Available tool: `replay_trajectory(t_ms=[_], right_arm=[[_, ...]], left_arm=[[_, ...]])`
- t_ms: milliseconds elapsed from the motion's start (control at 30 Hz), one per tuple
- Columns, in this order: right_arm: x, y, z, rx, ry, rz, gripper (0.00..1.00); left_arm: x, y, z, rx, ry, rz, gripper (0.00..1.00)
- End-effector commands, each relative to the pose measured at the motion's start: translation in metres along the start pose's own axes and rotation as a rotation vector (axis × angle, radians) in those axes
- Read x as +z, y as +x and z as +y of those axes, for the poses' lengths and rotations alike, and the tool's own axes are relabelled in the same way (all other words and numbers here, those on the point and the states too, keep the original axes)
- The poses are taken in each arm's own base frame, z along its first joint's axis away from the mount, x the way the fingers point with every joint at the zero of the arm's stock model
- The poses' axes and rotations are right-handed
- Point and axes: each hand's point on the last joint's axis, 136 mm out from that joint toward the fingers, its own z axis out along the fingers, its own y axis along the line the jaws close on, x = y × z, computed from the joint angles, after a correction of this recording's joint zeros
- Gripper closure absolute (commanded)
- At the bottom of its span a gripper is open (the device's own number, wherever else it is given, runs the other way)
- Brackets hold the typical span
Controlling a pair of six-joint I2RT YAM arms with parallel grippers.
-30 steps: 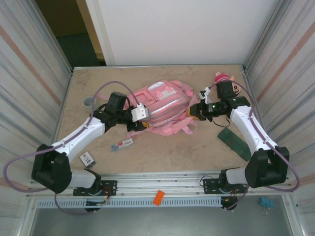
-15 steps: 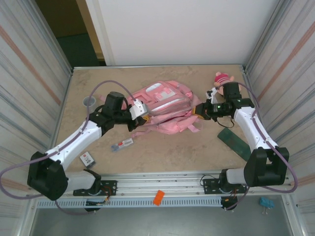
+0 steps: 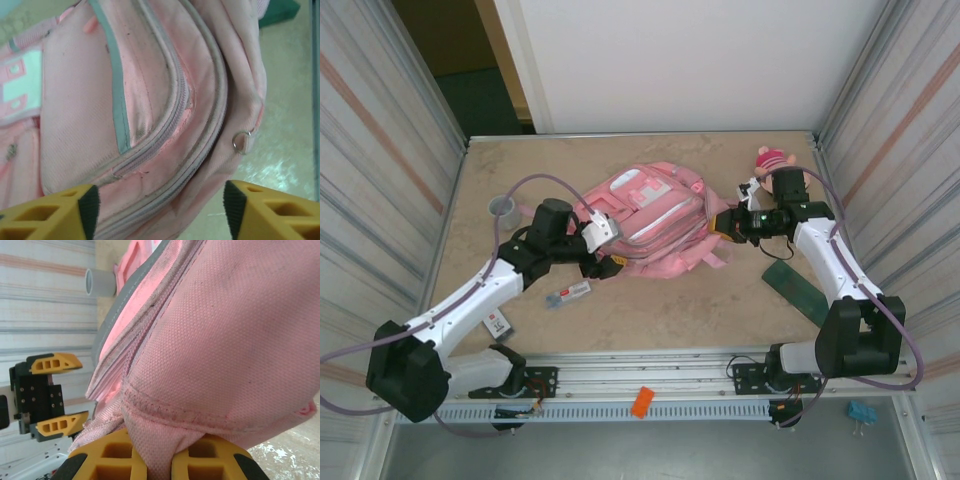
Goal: Pack books, pencil case, and school supplies into a backpack
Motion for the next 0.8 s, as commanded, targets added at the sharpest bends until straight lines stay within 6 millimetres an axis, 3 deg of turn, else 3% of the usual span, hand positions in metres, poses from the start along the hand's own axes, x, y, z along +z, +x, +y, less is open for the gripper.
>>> replay_trajectory(t_ms=[0, 100, 233, 400, 500, 567, 633, 700, 767], right_arm=[[-0.011, -0.011, 0.032, -0.106, -0.106, -0.029, 0.97], [-0.010, -0.012, 0.032, -0.101, -0.111, -0.023, 0.97], [-0.010, -0.012, 0.033, -0.101, -0.116, -0.019, 0.97], [-0.011, -0.012, 0.037, -0.108, -0.126, -0.015, 0.96], [-0.013, -0.010, 0.039, -0.119, -0.127, -0.010, 0.96], [-0.014, -0.010, 0.038, -0.123, -0.126, -0.008, 0.96], [-0.014, -0.011, 0.033, -0.123, -0.116, -0.009, 0.96], [-0.013, -0.013, 0.020, -0.120, -0.069, -0.017, 0.96], [-0.011, -0.019, -0.006, -0.087, 0.018, -0.036, 0.96]], left_arm=[[-0.010, -0.005, -0.002, 0.178, -0.013, 0.014, 0.21], [-0.006, -0.003, -0.007, 0.301, -0.002, 0.050, 0.15], [0.015, -0.002, -0.001, 0.444, -0.075, 0.112, 0.10], [0.037, -0.007, 0.009, 0.444, -0.112, 0.065, 0.07], [0.051, 0.001, 0.016, 0.413, -0.120, 0.084, 0.09], [0.059, 0.009, 0.017, 0.379, -0.095, 0.084, 0.23], [0.060, 0.011, 0.015, 0.319, -0.052, 0.065, 0.51], [0.055, 0.008, 0.011, 0.221, 0.007, 0.031, 0.79], [0.046, 0.001, 0.002, 0.111, 0.086, -0.012, 0.94]])
